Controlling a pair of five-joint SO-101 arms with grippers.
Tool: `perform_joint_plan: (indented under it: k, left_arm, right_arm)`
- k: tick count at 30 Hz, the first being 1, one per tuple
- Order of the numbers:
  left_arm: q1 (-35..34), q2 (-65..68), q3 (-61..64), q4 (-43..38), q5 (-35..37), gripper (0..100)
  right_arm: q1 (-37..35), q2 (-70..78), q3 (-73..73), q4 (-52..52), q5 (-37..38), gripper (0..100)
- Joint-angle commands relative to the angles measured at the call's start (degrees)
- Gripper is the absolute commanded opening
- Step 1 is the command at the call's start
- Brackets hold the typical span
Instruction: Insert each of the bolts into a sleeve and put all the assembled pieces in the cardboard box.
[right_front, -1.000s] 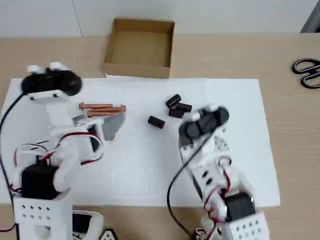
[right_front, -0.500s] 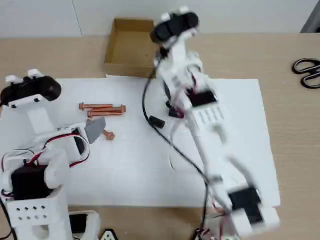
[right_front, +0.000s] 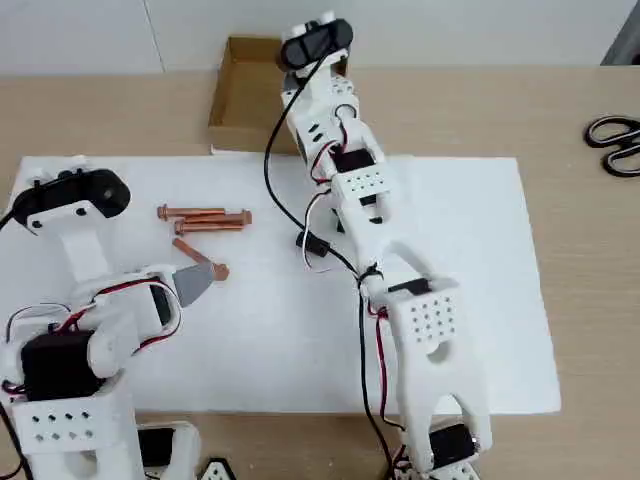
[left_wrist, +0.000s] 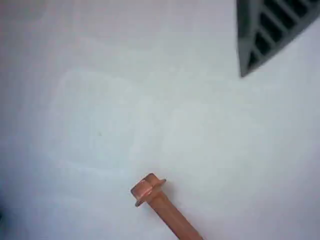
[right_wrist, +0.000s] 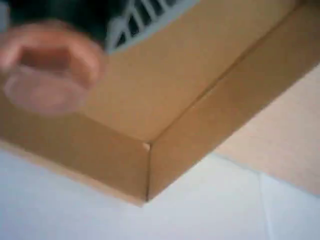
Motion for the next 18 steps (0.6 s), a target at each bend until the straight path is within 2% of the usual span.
perform_joint_plan:
  k: [1,7,13,18]
  left_arm:
    - [-0.26,-0.26,-2.33,0.26,-0.18,33]
    - [-0.26,-0.26,-2.33,0.26,-0.18,33]
    - [-0.26,-0.26,-2.33,0.26,-0.18,33]
    - [-0.18,-0.26,-2.51,0.44,-0.18,33]
  right_arm:
    - [0.48,1.1,-9.05,-0.13,0.53,0.9]
    - [0.48,3.38,-13.19,4.18,0.53,0.9]
    - [0.48,3.56,-13.27,4.26,0.44,1.4]
    - [0.48,3.65,-13.01,4.44,0.44,11.2]
